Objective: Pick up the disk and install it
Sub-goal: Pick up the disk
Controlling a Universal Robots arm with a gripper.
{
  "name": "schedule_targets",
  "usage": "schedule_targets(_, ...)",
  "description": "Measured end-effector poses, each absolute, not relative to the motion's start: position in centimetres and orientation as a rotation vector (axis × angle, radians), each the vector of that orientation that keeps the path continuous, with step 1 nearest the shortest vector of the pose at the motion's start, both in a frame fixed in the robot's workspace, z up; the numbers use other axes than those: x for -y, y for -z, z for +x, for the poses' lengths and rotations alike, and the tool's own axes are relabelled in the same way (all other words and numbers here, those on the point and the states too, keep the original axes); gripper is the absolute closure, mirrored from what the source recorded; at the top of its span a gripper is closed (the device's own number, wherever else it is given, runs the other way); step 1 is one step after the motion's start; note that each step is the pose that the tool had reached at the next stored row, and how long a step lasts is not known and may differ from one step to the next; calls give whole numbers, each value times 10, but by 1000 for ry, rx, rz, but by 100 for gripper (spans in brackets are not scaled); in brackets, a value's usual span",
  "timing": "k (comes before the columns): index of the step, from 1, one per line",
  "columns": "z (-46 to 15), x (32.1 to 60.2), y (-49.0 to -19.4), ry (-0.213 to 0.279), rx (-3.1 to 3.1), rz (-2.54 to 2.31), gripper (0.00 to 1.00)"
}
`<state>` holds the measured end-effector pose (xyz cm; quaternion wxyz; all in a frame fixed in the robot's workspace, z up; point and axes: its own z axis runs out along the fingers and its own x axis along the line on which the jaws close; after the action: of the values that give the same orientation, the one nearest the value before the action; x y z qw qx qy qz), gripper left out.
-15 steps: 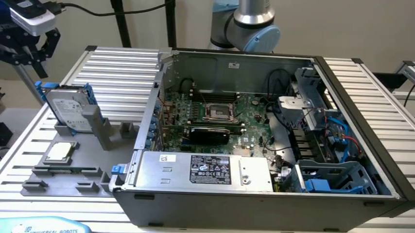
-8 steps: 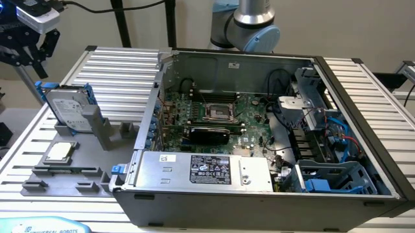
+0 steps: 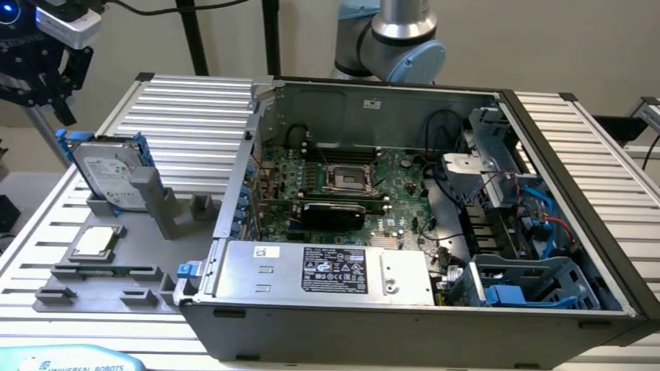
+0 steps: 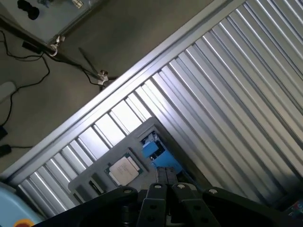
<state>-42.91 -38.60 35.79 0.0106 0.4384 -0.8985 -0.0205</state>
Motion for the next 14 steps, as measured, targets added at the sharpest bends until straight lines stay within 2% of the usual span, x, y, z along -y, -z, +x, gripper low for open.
schedule_targets(14,-428,386,-353,60,2635,1662,89)
